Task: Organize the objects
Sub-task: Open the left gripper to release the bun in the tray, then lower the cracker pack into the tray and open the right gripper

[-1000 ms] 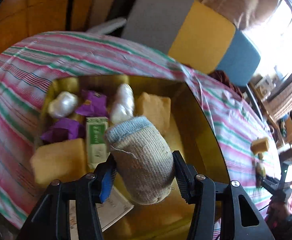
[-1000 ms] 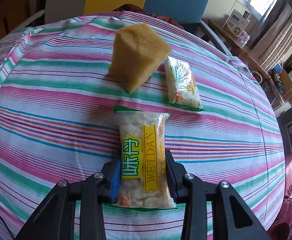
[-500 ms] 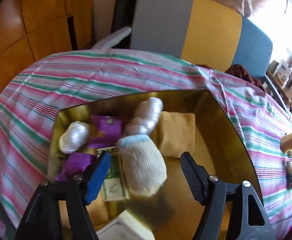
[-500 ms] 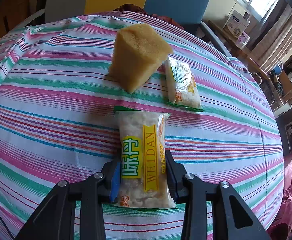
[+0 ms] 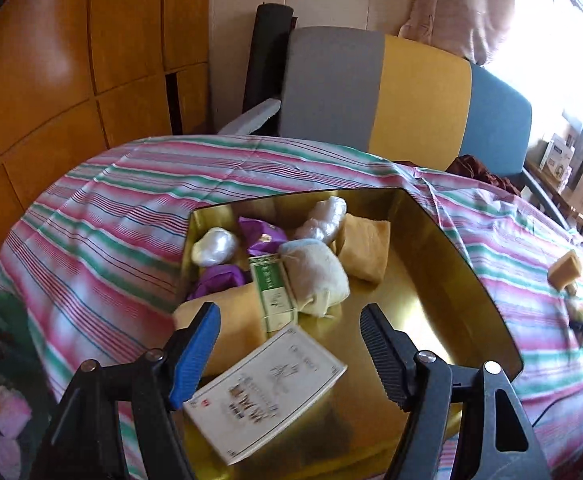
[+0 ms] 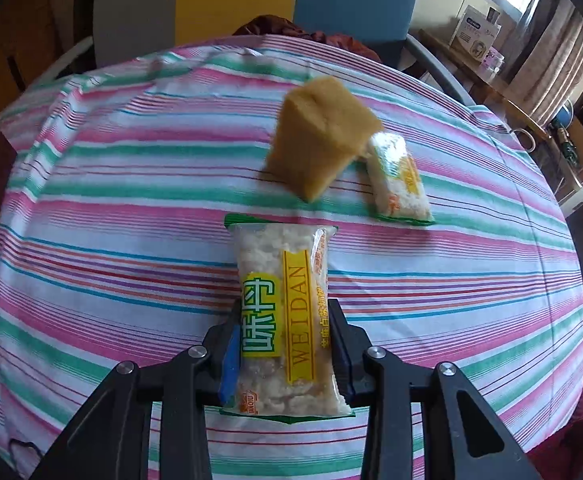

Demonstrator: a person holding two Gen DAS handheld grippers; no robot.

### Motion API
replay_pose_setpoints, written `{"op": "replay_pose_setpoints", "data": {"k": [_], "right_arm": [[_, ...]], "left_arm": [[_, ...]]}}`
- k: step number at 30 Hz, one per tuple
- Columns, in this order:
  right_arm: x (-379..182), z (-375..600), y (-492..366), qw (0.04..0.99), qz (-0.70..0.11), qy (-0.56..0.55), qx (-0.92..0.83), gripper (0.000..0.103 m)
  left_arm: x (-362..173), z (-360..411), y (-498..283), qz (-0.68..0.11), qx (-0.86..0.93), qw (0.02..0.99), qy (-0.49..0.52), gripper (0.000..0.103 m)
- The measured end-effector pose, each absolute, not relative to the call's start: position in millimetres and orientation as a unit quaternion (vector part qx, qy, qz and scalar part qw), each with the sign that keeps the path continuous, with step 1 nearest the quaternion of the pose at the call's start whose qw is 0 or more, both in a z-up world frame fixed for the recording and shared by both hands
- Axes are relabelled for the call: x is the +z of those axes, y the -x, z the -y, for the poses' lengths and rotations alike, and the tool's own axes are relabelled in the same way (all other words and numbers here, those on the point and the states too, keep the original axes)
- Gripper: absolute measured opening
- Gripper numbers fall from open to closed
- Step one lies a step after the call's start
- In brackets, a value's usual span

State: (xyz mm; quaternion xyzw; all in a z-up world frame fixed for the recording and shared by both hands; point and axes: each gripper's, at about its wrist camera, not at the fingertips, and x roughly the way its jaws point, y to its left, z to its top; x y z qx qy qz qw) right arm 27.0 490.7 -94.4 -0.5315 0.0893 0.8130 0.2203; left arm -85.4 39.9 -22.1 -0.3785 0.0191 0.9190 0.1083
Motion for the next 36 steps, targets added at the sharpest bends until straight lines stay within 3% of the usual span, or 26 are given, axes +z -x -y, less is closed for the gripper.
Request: {"op": "replay_pose_setpoints", "data": {"k": [8, 14, 22, 25, 36], "right_arm": [[-36.1, -352.9, 42.7, 0.051, -0.088, 0.499, 0.860, 0.038], [-28.8, -257.7, 95.9, -0.055, -0.096, 0.516, 0.849, 0.038], [-66.5, -211.5, 157.8, -0.026, -0.061, 0.593, 0.803, 0.038], [-65.5, -210.6, 166.1, -0.003, -0.049, 0.574, 0.817, 0.046], [-46.1, -221.8, 121.0, -0.002, -0.050, 0.506, 0.861, 0.047]], "left_arm": [[-18.3, -16.3, 75.7, -0.007, 0.926, 0.092, 0.367, 0.074], [-20.5, 0.8, 75.6, 0.011, 0.925, 0.088, 0.370, 0.074], [-25.6, 14.8, 77.8, 0.030, 0.922, 0.080, 0.378, 0.076], [-28.1, 15.5, 78.0, 0.033, 0.920, 0.081, 0.381, 0.077], [-23.7, 9.3, 71.3, 0.027, 0.925, 0.081, 0.369, 0.080]]}}
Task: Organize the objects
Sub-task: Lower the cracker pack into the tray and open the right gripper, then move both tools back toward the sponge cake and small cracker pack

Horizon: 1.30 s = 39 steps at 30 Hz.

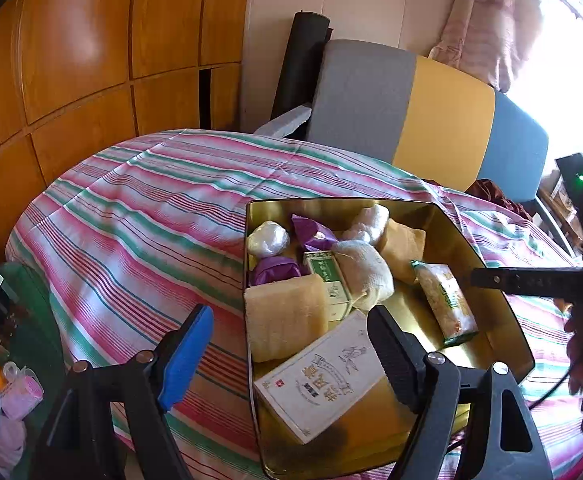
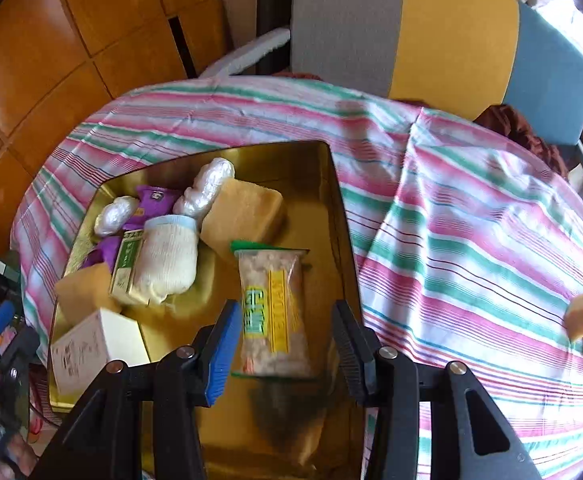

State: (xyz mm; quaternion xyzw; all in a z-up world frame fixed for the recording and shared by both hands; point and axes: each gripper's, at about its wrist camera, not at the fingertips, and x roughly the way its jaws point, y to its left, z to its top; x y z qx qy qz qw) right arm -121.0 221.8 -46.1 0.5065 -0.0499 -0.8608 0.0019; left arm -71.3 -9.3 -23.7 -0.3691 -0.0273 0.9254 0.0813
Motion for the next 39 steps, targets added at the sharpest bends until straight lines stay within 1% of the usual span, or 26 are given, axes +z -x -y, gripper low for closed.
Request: {"op": "replay_pose_setpoints", "data": {"k": [13, 21, 32, 36, 39], "right_arm": [[-25.3, -250.9, 38.1, -0.022, 0.012, -0.435, -0.900, 0.047], [-26.7, -289.4, 0.6, -0.054, 0.005, -0.429, -0.902, 0.047], [-32.1, -370.0, -29.4, -0.146, 0.005, -0.442, -0.885, 0.047], [-34.0, -419.6, -38.7, -0.205, 0.023, -0.438, -0.875, 0.047], [-42.6, -457.6, -51.6, -0.255, 0.052, -0.434, -0.862, 0.047]], "left_arm": [[-13.9, -17.7, 50.9, -0.006, 0.929, 0.105, 0.355, 0.082], [-10.3, -39.7, 39.9, -0.032, 0.927, 0.126, 0.352, 0.082], [-5.9, -75.1, 26.8, -0.074, 0.922, 0.158, 0.346, 0.084], [-4.9, -91.0, 23.2, -0.089, 0.918, 0.172, 0.345, 0.084], [-3.9, -103.4, 19.5, -0.101, 0.916, 0.182, 0.342, 0.084]]}}
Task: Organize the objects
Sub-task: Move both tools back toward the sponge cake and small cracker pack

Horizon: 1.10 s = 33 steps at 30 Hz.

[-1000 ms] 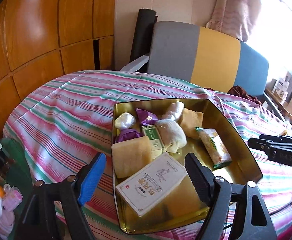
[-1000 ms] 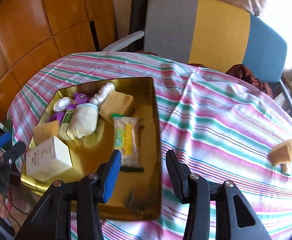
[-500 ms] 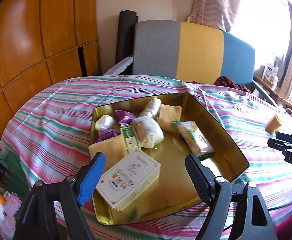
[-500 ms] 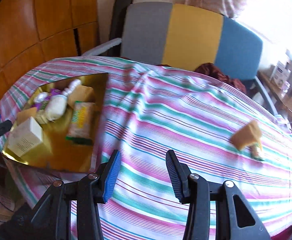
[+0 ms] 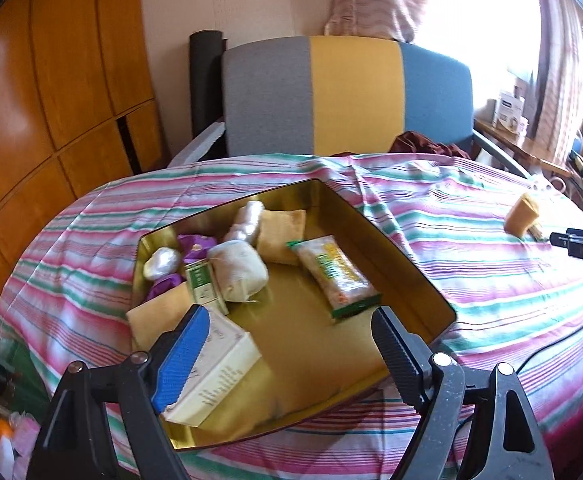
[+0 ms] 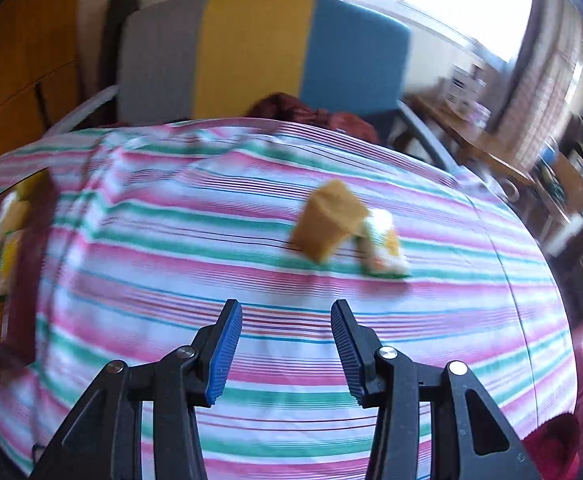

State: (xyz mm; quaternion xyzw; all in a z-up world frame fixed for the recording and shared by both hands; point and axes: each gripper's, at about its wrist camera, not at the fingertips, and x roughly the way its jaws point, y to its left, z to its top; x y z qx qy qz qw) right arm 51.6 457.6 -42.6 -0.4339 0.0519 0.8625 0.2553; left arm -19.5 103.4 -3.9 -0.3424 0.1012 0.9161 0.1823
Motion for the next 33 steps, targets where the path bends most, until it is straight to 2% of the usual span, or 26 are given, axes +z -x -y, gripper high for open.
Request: {"op": "replay_pose_setpoints", "data": {"k": [6, 14, 22, 28, 33], "right_arm": [[-61.1, -505.3, -65.0, 0.322, -0.137, 0.457, 0.818, 0.047], [-82.4, -544.8, -90.1, 0.363, -0.249, 0.473, 0.763, 0.047], [-81.8, -550.9, -99.0, 0.358, -0.294, 0.460, 0.758, 0.047], [-71.8, -563.4, -116.1, 0.362, -0.346, 0.412, 0.762, 0.047], [-69.0, -573.8, -130.8, 0.355, -0.396, 0.376, 0.759, 0.047]], "left_arm": [[-3.7, -132.0, 16.6, -0.119, 0.910, 0.205, 0.341, 0.084], [1.1, -186.8, 15.6, -0.142, 0.902, 0.249, 0.322, 0.084], [4.8, -248.8, 19.8, -0.163, 0.888, 0.295, 0.314, 0.084], [-1.0, -304.3, 27.0, -0.188, 0.873, 0.326, 0.308, 0.071], [-12.8, -350.9, 35.3, -0.202, 0.860, 0.351, 0.310, 0.070]]}}
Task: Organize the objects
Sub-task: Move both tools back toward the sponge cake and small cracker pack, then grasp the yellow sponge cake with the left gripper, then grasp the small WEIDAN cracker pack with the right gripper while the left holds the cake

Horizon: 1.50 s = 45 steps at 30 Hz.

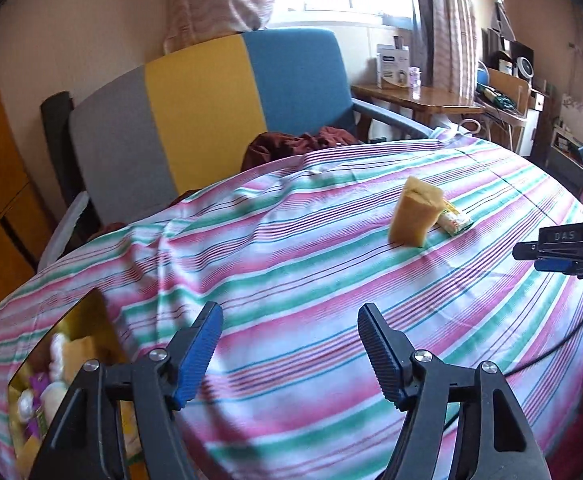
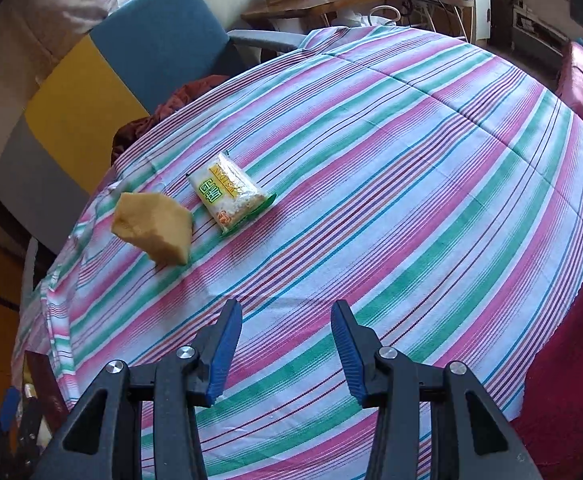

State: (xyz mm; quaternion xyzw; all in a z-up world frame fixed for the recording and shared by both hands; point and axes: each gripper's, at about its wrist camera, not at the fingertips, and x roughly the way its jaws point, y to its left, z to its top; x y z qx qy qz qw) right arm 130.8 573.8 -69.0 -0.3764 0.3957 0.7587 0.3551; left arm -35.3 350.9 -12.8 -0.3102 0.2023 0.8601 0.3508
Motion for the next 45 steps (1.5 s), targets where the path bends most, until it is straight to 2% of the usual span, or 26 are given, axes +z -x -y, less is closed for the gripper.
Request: {"op": "replay_pose_setpoints", "data": {"k": [7, 11, 18, 25, 26, 27, 28, 29, 37, 45], "right_arm": [[-69.8, -576.7, -134.4, 0.325, -0.434, 0.358, 0.760, 0.047], [-72.9, -579.9, -135.3, 0.310, -0.451, 0.354, 0.758, 0.047], [-74.0, -582.7, -140.8, 0.291, -0.481, 0.335, 0.756, 0.047], [-79.1, -582.0, -136.7, 0.275, -0.493, 0.342, 0.751, 0.047], [-80.3, -581.9, -138.1, 0.274, -0.494, 0.344, 0.750, 0.047], [-81.9, -581.9, -138.5, 0.273, -0.496, 0.346, 0.748, 0.047], [-83.3, -582.6, -139.2, 0.272, -0.497, 0.347, 0.748, 0.047], [-83.8, -582.3, -139.0, 0.271, -0.497, 0.348, 0.747, 0.047], [-82.8, -577.0, -130.9, 0.270, -0.481, 0.360, 0.753, 0.047], [-89.1, -562.7, -114.3, 0.271, -0.426, 0.417, 0.756, 0.047]], "left_arm": [[-30.6, -415.3, 47.7, -0.213, 0.832, 0.395, 0.325, 0.073], [-34.6, -447.4, 46.8, -0.223, 0.830, 0.408, 0.307, 0.084], [-45.9, -503.2, 41.7, -0.248, 0.815, 0.440, 0.285, 0.087], [-74.0, -548.6, 47.3, -0.286, 0.815, 0.428, 0.264, 0.089], [-77.1, -553.2, 49.8, -0.286, 0.817, 0.427, 0.263, 0.087], [-80.0, -556.3, 55.0, -0.279, 0.815, 0.429, 0.271, 0.080], [-82.2, -557.6, 58.5, -0.272, 0.810, 0.434, 0.285, 0.053], [-84.3, -556.3, 64.7, -0.261, 0.802, 0.438, 0.310, 0.050], [-62.0, -475.2, 46.1, -0.197, 0.822, 0.427, 0.321, 0.049], [-72.2, -382.5, 29.0, -0.161, 0.827, 0.382, 0.379, 0.049]]}}
